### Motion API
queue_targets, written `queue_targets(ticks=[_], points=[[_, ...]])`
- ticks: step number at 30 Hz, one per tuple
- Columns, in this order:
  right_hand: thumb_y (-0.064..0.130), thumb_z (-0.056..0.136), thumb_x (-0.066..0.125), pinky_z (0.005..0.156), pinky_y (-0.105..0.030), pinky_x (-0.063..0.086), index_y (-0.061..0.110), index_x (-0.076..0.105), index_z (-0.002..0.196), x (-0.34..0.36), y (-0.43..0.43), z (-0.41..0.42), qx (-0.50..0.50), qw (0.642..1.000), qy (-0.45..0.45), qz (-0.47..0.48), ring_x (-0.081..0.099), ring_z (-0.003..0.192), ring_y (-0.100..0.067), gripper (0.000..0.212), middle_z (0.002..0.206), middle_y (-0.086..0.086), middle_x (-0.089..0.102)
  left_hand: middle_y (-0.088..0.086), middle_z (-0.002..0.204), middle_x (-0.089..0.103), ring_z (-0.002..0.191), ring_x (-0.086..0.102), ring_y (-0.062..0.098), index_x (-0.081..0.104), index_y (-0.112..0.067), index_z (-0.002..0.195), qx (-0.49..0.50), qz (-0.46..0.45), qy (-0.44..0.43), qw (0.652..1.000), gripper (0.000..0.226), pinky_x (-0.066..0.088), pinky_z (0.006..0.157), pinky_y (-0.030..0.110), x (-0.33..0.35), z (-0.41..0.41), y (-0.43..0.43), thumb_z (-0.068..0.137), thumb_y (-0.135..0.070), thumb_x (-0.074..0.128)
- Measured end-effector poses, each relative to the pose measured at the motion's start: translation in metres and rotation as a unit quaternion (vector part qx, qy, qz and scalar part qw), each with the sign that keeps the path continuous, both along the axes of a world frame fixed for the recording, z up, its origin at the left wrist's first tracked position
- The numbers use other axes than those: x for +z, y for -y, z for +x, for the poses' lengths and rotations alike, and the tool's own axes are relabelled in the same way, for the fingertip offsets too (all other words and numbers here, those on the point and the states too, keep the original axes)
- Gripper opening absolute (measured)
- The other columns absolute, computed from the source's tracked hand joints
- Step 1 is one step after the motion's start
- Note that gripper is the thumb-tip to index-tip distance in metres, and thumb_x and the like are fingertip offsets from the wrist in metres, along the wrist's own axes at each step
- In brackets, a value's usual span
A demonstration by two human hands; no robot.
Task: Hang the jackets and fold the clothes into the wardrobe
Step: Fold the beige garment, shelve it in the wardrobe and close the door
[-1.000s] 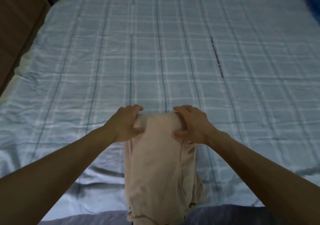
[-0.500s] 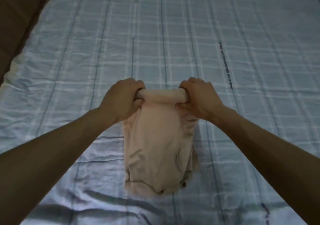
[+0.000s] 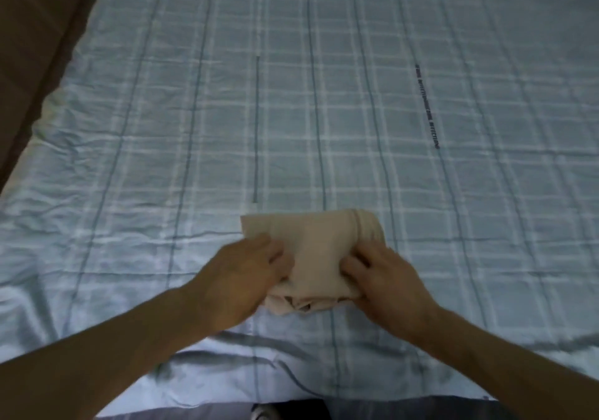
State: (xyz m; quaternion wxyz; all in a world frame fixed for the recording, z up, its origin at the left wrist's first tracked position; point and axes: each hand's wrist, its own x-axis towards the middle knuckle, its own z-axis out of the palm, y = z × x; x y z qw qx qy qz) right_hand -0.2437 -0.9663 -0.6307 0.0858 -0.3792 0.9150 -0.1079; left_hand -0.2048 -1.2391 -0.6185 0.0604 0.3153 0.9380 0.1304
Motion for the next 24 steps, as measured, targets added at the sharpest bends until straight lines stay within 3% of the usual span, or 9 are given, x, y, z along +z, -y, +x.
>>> queue_targets(ticks=[2,4,7,10,13,15,19,24], points=[[0.045,0.079,0.064,0.064,-0.028,0.042,0.024,0.055,0.099,0.0,-0.006,0.017,0.014,0.996,0.077,0.038,0.055,0.082,-0.021,0.03,0.103,0.001,0.05,-0.007,0.09,0.061,0.08,0.061,0.016,0.06,-0.027,0.09,-0.046,-0.034,0.034,0.998,0.034,0.047,0.058,0.024,-0.011,0.014,0.003,0.062,-0.035,0.077],[0.057,0.088,0.051,0.063,-0.031,0.049,0.028,0.057,0.101,0.012,-0.005,0.015,-0.027,0.993,0.112,0.016,0.055,0.08,-0.014,0.032,0.1,0.007,0.054,-0.01,0.088,0.061,0.079,0.063,0.014,0.06,-0.03,0.09,-0.002,0.021,0.036,0.999,0.018,0.05,0.059,0.024,-0.007,0.01,0.005,0.081,-0.045,0.06],[0.039,0.096,0.051,0.066,-0.036,0.049,0.021,0.064,0.095,0.03,0.007,-0.005,-0.092,0.992,0.002,-0.092,0.054,0.076,-0.017,0.023,0.086,0.004,0.057,-0.005,0.093,0.061,0.084,0.059,0.018,0.063,-0.023,0.097,0.125,0.111,-0.029,0.985,0.022,0.051,0.065,0.033,0.008,-0.012,0.005,0.095,-0.038,0.047],[0.029,0.096,0.055,0.083,-0.037,0.046,0.014,0.065,0.114,0.026,0.034,-0.028,-0.098,0.988,-0.068,-0.103,0.054,0.101,-0.023,0.025,0.109,-0.005,0.061,0.003,0.113,0.063,0.103,0.058,0.023,0.063,-0.015,0.118,0.197,0.083,-0.087,0.973,0.036,0.051,0.083,0.038,0.008,-0.029,-0.009,0.096,-0.036,0.044],[0.038,0.097,0.048,0.106,-0.041,0.039,0.011,0.056,0.132,-0.002,0.054,-0.037,-0.054,0.995,-0.039,-0.069,0.046,0.127,-0.027,0.045,0.135,-0.011,0.054,0.016,0.138,0.057,0.129,0.053,0.03,0.056,-0.004,0.135,0.183,0.02,-0.075,0.98,0.054,0.041,0.107,0.042,-0.019,-0.029,-0.025,0.101,-0.042,0.038],[0.044,0.1,0.041,0.115,-0.045,0.03,0.012,0.046,0.143,-0.025,0.052,-0.033,-0.036,0.999,0.001,-0.029,0.038,0.138,-0.027,0.055,0.147,-0.011,0.046,0.019,0.146,0.049,0.136,0.047,0.033,0.049,0.0,0.141,0.171,0.005,-0.033,0.985,0.062,0.039,0.111,0.048,-0.043,-0.02,-0.024,0.102,-0.047,0.036],[0.051,0.097,0.038,0.118,-0.047,0.021,0.015,0.038,0.149,-0.05,0.038,-0.027,-0.081,0.997,0.006,0.002,0.035,0.141,-0.028,0.064,0.152,-0.009,0.041,0.019,0.155,0.036,0.144,0.034,0.034,0.03,-0.005,0.152,0.16,-0.002,0.02,0.987,0.071,0.03,0.116,0.052,-0.075,-0.008,-0.012,0.1,-0.053,0.036],[0.052,0.09,0.049,0.117,-0.049,0.023,0.014,0.04,0.148,-0.058,0.042,-0.035,-0.124,0.991,0.028,-0.033,0.037,0.139,-0.029,0.07,0.147,-0.009,0.045,0.017,0.158,0.031,0.149,0.023,0.03,0.031,-0.007,0.152,0.152,-0.005,0.048,0.987,0.076,0.024,0.118,0.053,-0.083,-0.024,-0.007,0.096,-0.058,0.036]])
